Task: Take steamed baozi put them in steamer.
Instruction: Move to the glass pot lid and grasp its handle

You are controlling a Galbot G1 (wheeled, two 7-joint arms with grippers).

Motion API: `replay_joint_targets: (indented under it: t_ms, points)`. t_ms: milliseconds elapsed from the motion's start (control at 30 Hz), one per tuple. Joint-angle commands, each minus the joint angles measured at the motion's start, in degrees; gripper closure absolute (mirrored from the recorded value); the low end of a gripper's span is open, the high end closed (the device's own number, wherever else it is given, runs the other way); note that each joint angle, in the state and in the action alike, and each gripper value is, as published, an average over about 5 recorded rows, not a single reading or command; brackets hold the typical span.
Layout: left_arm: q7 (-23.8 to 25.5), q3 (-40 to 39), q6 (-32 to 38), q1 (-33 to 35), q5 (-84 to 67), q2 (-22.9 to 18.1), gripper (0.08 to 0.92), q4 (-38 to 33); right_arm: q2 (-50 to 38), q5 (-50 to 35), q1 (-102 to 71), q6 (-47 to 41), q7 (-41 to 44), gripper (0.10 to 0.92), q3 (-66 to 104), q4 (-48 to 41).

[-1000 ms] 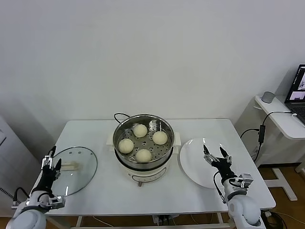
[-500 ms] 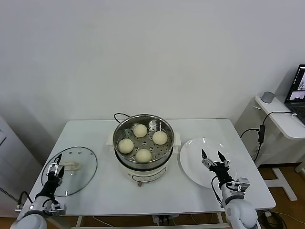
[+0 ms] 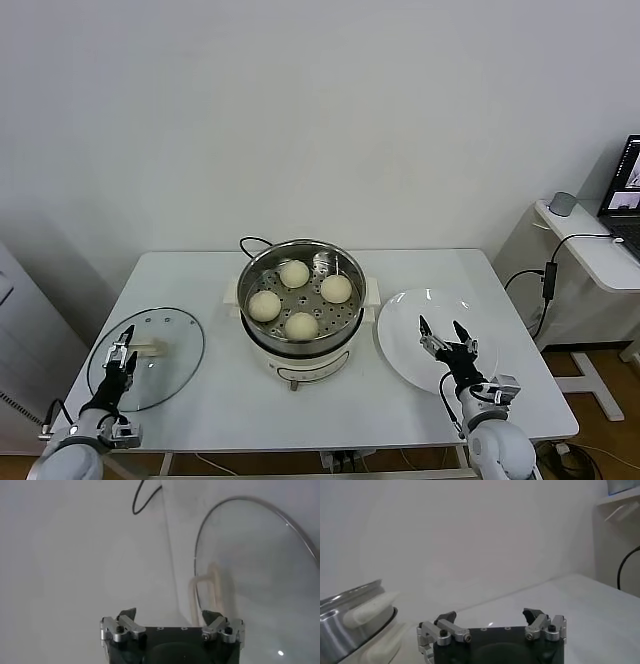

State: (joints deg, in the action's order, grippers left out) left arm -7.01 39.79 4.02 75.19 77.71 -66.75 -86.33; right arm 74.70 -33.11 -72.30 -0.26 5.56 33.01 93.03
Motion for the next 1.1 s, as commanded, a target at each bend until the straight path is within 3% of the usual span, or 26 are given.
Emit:
replay_joint_targets:
  t_ms: [33, 533, 1100]
  points:
    - [-0.2, -0.3, -0.6, -3.0, 0.7, 0.3, 0.177, 3.7, 0.4, 0.2, -0.1, 0.1, -0.1, 0.203, 0.0, -0.3]
    - [-0.4, -1.9, -0.9, -8.2, 0.5, 0.7, 0.177, 8.6, 1.8, 1.5, 0.0, 0.2, -0.1, 0.203, 0.2, -1.1]
    - [-4.4, -4.0, -2.2, -12.9, -1.6, 0.5, 0.177, 13.9, 2.6, 2.8, 0.0, 0.2, 0.0, 0.203, 0.2, -1.6]
